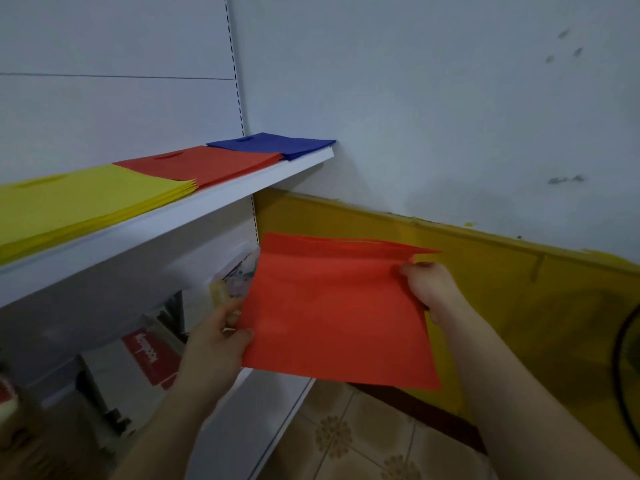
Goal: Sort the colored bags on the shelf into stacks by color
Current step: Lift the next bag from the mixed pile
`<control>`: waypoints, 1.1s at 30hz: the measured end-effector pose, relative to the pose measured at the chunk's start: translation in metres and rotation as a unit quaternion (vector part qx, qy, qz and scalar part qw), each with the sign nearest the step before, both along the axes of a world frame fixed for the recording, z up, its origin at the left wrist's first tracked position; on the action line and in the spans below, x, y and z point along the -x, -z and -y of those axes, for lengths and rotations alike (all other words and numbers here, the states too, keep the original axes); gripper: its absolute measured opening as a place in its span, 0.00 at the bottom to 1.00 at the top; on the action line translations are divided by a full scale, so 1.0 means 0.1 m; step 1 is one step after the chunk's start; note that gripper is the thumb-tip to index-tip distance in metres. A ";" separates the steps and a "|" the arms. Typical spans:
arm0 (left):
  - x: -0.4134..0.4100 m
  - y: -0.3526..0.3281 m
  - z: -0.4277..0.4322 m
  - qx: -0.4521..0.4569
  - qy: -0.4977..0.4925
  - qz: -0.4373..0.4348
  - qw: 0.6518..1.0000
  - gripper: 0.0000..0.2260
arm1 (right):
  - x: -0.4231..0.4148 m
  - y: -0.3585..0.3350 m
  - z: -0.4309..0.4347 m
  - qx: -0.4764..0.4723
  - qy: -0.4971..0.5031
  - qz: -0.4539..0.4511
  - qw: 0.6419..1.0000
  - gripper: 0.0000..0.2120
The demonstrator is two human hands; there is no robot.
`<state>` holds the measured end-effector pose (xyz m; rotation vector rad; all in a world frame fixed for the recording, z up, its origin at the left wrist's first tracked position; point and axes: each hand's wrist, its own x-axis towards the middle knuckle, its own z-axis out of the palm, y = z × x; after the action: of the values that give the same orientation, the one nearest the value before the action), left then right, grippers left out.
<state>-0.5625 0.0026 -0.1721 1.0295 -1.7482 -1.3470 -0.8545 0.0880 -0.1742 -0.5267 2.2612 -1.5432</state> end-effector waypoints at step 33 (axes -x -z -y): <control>1.42 -0.85 1.48 0.171 -0.294 -0.013 0.940 0.18 | 1.34 -1.16 2.86 0.191 -0.227 -0.167 0.940 0.12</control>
<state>-0.7044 -0.1450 -0.0868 1.1932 -1.4192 -0.6533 -0.9887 -0.1979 -0.0585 -1.4045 1.8535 -1.7350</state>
